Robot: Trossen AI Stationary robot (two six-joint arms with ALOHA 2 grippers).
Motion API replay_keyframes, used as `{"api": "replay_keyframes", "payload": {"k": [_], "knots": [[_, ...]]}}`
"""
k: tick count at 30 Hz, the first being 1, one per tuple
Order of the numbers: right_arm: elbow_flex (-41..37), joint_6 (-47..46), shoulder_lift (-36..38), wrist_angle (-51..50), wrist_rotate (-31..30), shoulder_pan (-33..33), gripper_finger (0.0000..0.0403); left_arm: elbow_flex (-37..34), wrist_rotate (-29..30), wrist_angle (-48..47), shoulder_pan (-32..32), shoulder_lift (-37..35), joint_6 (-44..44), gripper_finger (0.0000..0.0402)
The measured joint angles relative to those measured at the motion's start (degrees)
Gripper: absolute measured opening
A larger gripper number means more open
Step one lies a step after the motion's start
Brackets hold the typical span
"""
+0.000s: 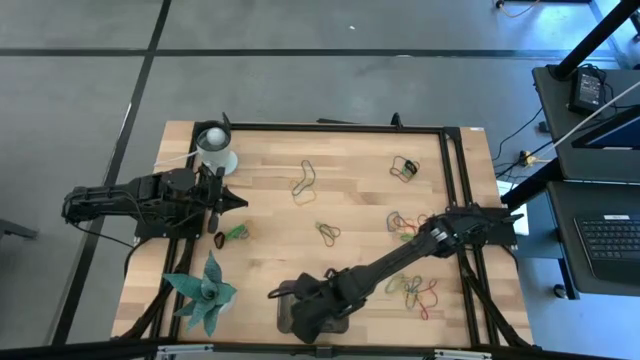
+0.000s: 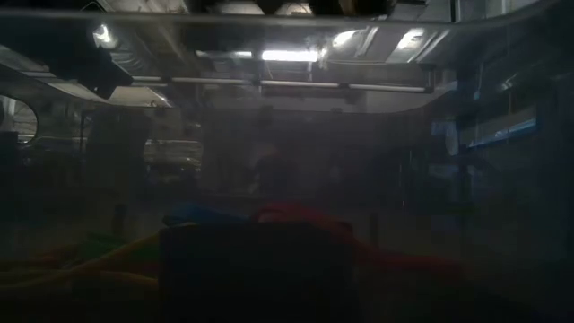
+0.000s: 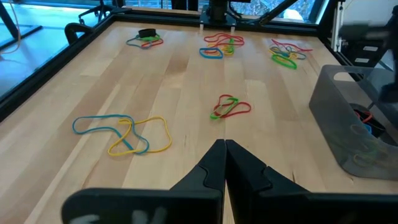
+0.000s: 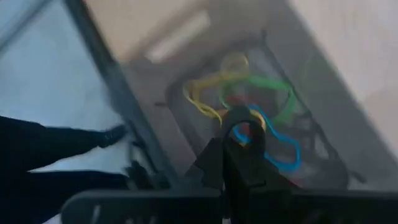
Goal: Pick and place rubber bands into bin
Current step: Put the black rubber band into the black bin, then put the yellow rubber band into the black bin
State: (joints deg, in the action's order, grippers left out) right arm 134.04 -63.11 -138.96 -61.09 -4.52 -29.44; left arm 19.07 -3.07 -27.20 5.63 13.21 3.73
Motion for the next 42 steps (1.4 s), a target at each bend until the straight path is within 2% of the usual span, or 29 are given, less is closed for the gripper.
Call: {"api": "replay_keyframes", "payload": {"k": [3, 8, 20, 25, 29, 31, 34, 42], "knots": [[-0.12, -3.76, -2.25, -2.26, 3.44, 0.13, 0.0002, 0.0, 0.0, 0.0, 0.0, 0.0, 0.02, 0.0003], [-0.17, -4.22, -3.25, -1.68, 4.23, 0.19, 0.0015, 0.0, 0.0, -0.02, 0.0, 0.02, 0.0, 0.0003], [-0.15, -4.05, -3.16, -2.84, 4.21, 0.19, 0.0108, 0.0, 0.0, -0.02, 0.0, 0.0, 0.0, 0.0003], [-0.15, -4.3, -3.12, -4.67, 4.24, 0.19, 0.0133, 0.0, 0.01, -0.02, 0.0, 0.0, 0.0, 0.0003], [-0.09, -8.89, -3.12, -9.83, 5.21, 0.56, 0.0141, 0.0, 0.0, -0.02, -0.02, 0.0, 0.0, 0.0003], [-0.11, -10.5, -3.12, -9.33, 6.12, 0.68, 0.0141, 0.0, 0.02, -0.02, 0.0, 0.0, 0.0, 0.0003], [-0.08, -6.08, -3.03, -3.66, 6.35, 0.69, 0.0141, 0.0, 0.01, -0.02, 0.0, 0.01, -0.37, 0.0003], [0.44, -6.76, -2.24, -6.91, 5.31, 0.68, 0.0141, 0.0, 0.0, -0.02, -0.01, 0.0, -0.48, 0.0003]]}}
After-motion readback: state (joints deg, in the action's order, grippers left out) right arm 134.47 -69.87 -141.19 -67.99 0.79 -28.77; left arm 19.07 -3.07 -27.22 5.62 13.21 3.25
